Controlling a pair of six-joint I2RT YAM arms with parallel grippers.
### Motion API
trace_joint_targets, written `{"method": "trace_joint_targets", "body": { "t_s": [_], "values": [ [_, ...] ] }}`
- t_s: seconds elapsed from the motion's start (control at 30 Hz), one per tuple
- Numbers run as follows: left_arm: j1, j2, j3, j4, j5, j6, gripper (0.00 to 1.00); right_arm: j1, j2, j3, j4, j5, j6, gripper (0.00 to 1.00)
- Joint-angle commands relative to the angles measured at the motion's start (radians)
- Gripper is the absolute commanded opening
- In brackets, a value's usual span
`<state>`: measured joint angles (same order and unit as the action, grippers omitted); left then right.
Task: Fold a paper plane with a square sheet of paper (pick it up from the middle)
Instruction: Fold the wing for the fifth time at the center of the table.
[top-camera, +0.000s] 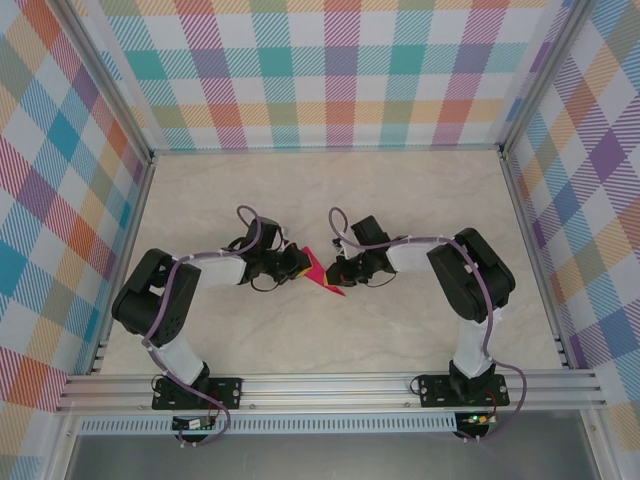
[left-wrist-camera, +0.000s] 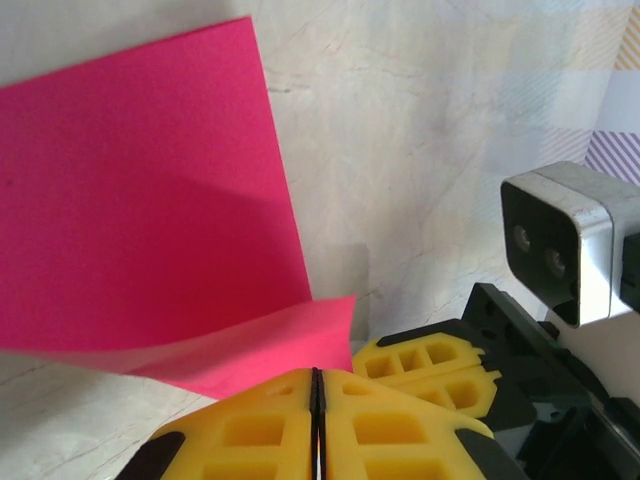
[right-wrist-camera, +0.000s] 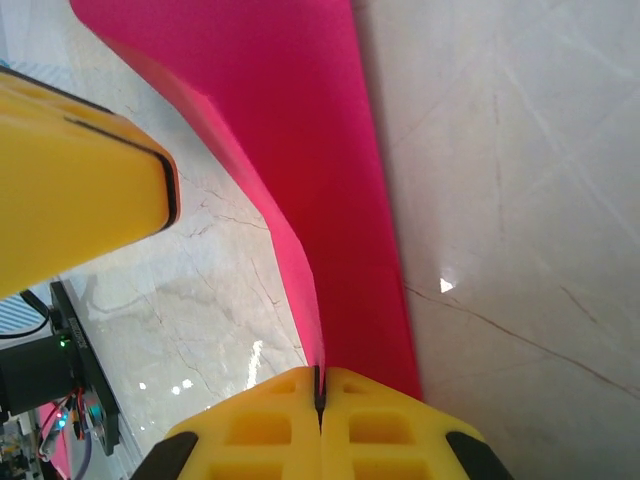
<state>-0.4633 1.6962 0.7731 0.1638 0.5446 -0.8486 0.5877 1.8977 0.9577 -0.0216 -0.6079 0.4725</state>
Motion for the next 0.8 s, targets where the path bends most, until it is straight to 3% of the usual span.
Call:
{"method": "trace_joint_targets", "body": {
  "t_s": [0.0, 0.77],
  "values": [
    [-0.021, -0.004, -0.019, 0.061, 0.028, -0.019, 0.10, -0.009, 0.012, -0.027, 0.084, -0.034, 0.049, 0.05],
    [-0.055, 0.095, 0.011, 0.080, -0.008, -0.017, 0.07, -0.025, 0.035, -0.040, 0.098, -0.059, 0.074, 0.06]
  ]
}}
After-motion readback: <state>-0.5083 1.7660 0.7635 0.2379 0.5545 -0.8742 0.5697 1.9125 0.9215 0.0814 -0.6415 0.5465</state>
